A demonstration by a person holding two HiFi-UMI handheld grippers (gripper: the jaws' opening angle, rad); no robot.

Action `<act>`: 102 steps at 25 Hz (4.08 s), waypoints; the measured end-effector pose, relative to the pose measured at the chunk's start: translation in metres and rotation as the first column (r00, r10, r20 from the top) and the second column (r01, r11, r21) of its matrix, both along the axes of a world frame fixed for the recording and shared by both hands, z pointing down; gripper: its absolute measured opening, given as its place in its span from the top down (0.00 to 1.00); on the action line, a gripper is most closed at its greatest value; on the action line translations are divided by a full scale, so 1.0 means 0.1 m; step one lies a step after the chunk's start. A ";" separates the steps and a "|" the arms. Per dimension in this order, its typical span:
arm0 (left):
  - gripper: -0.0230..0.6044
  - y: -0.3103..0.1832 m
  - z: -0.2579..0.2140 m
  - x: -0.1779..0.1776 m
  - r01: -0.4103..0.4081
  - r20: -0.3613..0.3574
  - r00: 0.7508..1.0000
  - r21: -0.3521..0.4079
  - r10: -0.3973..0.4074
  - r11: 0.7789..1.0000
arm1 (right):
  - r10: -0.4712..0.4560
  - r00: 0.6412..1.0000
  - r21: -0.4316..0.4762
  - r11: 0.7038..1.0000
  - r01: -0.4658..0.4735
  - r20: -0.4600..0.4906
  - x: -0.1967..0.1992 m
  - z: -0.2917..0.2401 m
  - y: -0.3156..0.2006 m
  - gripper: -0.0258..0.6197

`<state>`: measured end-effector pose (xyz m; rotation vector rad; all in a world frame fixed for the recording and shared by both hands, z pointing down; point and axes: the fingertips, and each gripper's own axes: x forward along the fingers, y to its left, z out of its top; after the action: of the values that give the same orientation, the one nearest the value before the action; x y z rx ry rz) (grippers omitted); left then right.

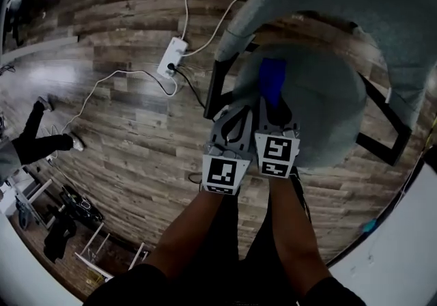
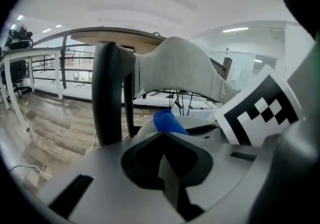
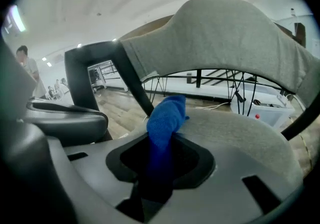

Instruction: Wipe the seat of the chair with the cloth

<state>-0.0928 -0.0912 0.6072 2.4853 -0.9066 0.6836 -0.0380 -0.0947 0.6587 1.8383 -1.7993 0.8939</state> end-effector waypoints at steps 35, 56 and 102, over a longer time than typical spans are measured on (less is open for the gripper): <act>0.95 0.45 0.45 0.40 -0.099 0.064 0.993 -0.042 0.102 0.994 | 0.148 0.987 -0.087 0.984 -0.153 -0.060 0.71 0.26 0.57 0.78; 0.95 0.79 0.45 1.13 -0.147 0.036 0.988 -0.026 0.148 0.989 | 0.282 0.939 -0.139 0.940 -0.311 -0.196 2.13 0.32 1.55 0.78; 0.95 0.08 0.48 -1.13 0.039 0.053 0.998 -0.058 -0.036 0.998 | -0.042 0.999 -0.049 0.998 0.040 -0.034 -1.17 0.16 0.50 0.78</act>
<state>-0.2056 -0.0837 0.6550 2.4028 -0.9353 0.7549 -0.1550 -0.0442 0.6749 1.7698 -1.7723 0.8774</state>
